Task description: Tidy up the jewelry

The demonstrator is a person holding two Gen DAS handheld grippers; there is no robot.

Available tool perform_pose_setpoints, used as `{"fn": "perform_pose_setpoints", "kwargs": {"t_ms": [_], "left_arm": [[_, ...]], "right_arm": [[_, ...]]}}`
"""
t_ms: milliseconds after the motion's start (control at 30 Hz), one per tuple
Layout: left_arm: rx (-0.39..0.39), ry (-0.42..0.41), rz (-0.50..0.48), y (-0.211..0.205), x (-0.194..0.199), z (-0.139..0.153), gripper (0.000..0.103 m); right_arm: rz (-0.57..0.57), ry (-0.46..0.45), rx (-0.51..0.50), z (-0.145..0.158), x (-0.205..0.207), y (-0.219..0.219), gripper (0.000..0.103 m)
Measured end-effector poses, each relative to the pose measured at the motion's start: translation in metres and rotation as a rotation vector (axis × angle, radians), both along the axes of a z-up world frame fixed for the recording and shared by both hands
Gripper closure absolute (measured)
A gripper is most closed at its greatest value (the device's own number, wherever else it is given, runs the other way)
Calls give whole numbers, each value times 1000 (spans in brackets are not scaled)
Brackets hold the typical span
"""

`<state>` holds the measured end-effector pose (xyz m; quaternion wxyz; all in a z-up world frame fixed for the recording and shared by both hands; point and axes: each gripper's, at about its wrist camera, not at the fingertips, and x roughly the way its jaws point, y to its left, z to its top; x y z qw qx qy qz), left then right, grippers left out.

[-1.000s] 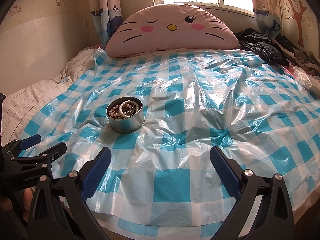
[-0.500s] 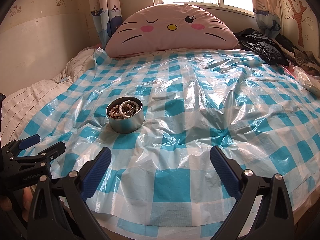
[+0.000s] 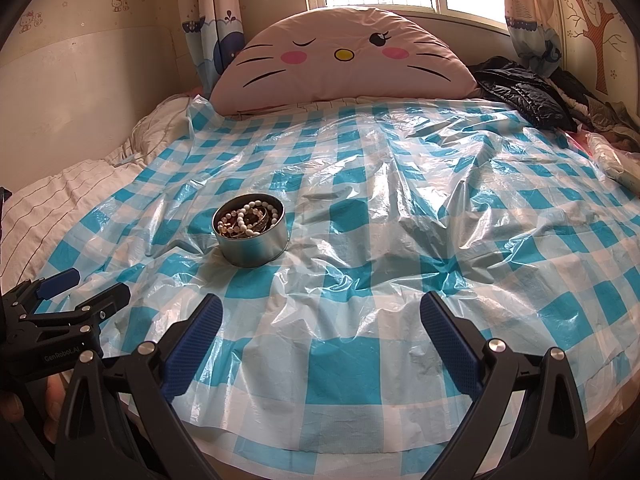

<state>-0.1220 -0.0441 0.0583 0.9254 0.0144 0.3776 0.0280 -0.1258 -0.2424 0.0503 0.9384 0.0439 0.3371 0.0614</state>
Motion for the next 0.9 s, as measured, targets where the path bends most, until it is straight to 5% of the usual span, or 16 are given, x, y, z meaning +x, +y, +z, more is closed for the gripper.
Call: {"fn": "perform_pose_setpoints", "kwargs": {"t_ms": [800,900], "left_arm": [[4,41,-28,-3,8,-4,7],[111,76,10,-6,13,-9,7]], "right_arm": [[1,1,-1,0,0,0,8],[-1,-1,-1,0,0,0,8]]}}
